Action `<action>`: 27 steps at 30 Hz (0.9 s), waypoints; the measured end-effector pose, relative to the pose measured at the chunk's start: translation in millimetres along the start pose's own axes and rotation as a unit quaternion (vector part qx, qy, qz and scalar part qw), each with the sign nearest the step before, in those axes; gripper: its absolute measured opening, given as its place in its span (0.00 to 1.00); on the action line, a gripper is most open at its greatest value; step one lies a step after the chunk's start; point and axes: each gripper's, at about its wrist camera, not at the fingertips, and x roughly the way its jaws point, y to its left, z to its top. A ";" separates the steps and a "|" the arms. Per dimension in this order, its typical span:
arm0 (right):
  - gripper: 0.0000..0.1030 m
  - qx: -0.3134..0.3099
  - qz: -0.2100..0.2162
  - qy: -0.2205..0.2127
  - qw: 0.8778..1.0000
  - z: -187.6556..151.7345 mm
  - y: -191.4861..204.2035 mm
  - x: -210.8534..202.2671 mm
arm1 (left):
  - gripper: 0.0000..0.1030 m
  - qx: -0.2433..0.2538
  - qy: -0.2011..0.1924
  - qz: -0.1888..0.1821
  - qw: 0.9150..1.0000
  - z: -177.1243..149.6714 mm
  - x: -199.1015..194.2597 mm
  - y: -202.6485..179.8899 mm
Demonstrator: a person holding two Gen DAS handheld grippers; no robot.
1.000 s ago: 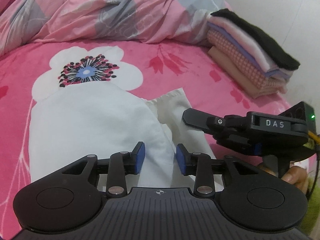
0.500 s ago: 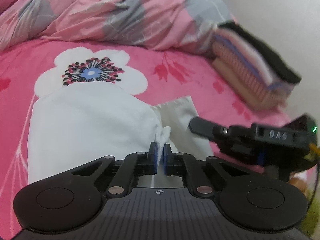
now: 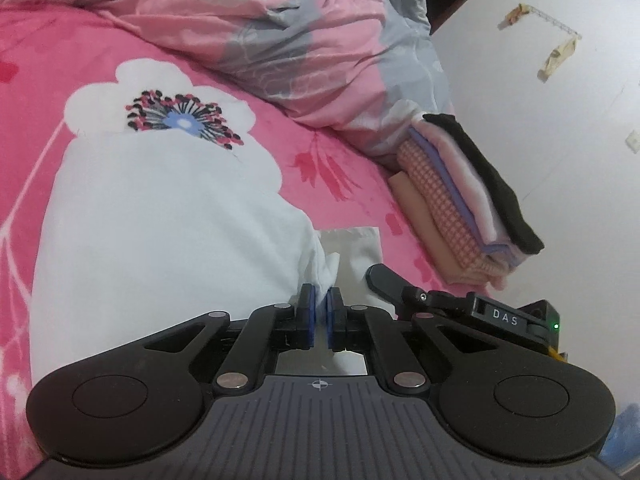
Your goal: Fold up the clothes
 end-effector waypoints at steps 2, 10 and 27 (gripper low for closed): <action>0.01 0.001 0.001 0.001 1.000 0.1 -0.4 -0.1 | 0.05 -0.012 0.002 -0.006 1.000 -0.7 1.2 4.1; 0.01 0.003 0.003 0.001 1.000 0.1 -0.7 -0.5 | 0.10 -0.052 0.013 -0.017 0.998 -2.9 4.0 16.0; 0.01 0.005 0.005 0.001 1.000 0.1 -0.4 1.4 | 0.16 -0.080 0.019 -0.013 0.997 -3.2 7.0 22.2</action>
